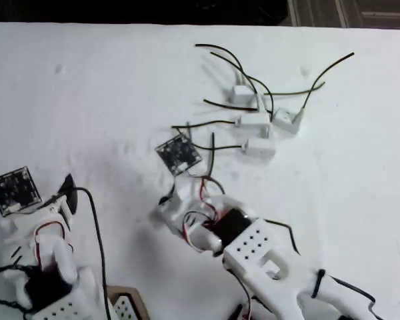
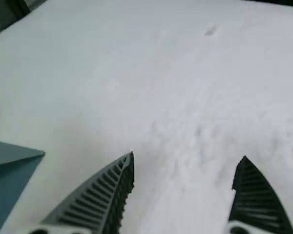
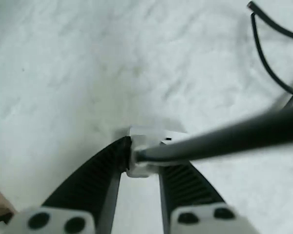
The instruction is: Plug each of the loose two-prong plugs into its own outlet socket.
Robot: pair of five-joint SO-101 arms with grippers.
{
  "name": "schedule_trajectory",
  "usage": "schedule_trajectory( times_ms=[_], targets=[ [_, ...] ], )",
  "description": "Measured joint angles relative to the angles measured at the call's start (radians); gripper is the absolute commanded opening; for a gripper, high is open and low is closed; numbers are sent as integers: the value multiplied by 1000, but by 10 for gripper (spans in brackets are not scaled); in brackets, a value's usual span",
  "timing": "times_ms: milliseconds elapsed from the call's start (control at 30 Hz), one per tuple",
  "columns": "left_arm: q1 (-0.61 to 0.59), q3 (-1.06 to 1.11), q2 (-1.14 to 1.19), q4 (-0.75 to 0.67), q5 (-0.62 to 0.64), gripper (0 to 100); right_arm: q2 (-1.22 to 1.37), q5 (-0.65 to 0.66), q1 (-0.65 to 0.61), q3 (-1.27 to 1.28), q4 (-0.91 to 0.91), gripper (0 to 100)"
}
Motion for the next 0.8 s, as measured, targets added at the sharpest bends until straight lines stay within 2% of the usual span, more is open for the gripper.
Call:
schedule_trajectory(
  times_ms=[100, 433, 800],
  targets=[
    [-11, 83, 6, -40, 0, 325, 46, -37, -9, 0, -31, 17],
    [-43, 104, 3, -54, -46, 325, 204, -48, -9, 0, -175, 17],
    [-43, 104, 3, -54, -46, 325, 258, -48, -12, 25, -199, 17]
  ],
)
